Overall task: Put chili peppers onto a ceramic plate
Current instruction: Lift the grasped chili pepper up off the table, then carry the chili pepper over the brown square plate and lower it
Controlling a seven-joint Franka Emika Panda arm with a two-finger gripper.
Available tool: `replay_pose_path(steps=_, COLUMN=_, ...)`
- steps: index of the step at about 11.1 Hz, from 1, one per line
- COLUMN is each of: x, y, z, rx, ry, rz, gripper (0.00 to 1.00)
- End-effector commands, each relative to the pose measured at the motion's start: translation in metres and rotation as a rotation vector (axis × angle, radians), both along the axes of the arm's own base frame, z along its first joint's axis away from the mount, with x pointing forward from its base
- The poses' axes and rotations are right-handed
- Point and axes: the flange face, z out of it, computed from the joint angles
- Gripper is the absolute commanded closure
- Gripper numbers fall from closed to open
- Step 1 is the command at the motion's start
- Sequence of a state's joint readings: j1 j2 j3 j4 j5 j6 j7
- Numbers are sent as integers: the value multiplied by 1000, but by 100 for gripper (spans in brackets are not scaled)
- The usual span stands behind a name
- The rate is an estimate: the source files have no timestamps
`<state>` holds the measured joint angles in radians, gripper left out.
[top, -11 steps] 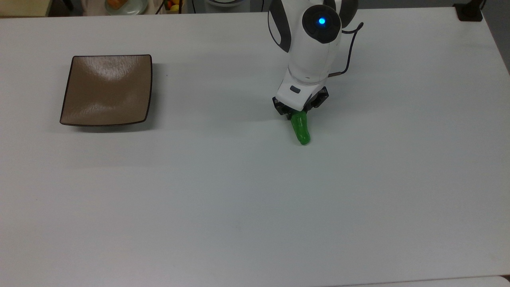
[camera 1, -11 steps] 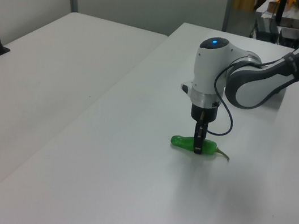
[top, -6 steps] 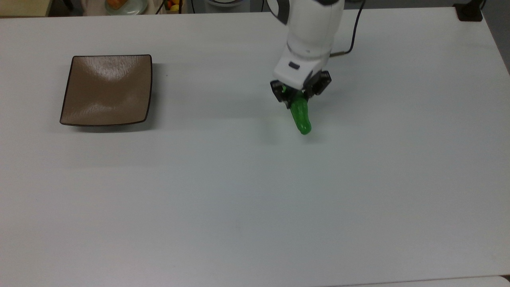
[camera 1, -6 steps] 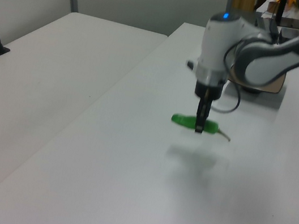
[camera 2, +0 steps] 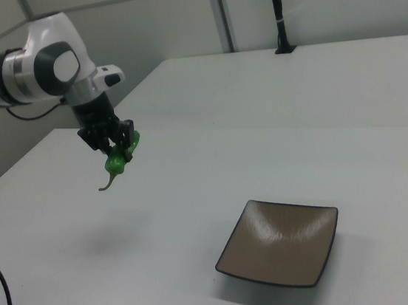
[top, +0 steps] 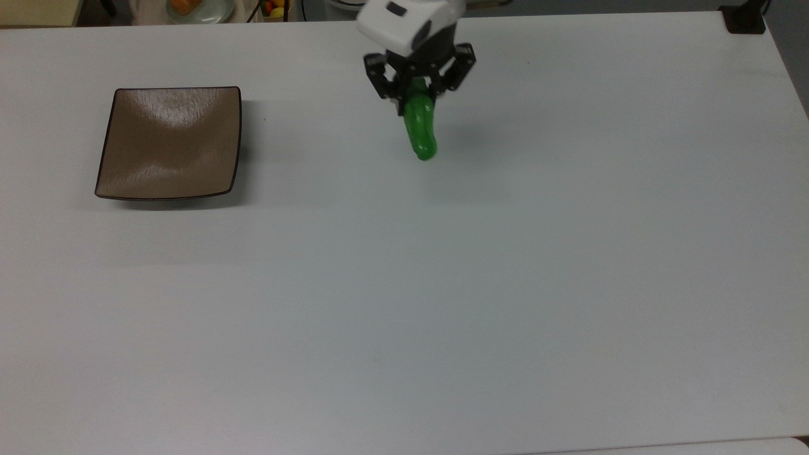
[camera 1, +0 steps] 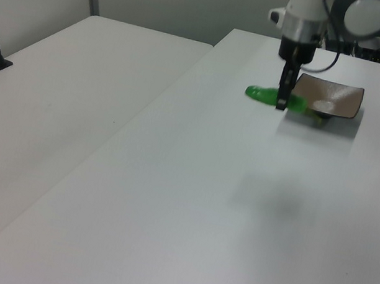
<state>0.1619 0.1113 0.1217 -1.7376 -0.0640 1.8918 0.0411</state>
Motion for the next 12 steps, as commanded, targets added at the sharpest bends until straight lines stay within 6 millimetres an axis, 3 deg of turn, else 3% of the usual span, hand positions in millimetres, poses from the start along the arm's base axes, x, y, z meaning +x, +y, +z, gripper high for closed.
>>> replay_pose_path(steps=1, x=3, y=-58, z=33, rx=45, ry=14, rz=18, gripper=94)
replay_pose_path(steps=6, x=17, y=-187, z=35, rx=36, ry=0, rz=-5, gripper=94)
replay_pose_path(steps=8, x=20, y=-232, z=20, rx=31, ry=21, rz=-23, gripper=94)
replay_pose_path(steps=12, x=27, y=-293, z=-17, rx=25, ry=20, rz=-87, gripper=94)
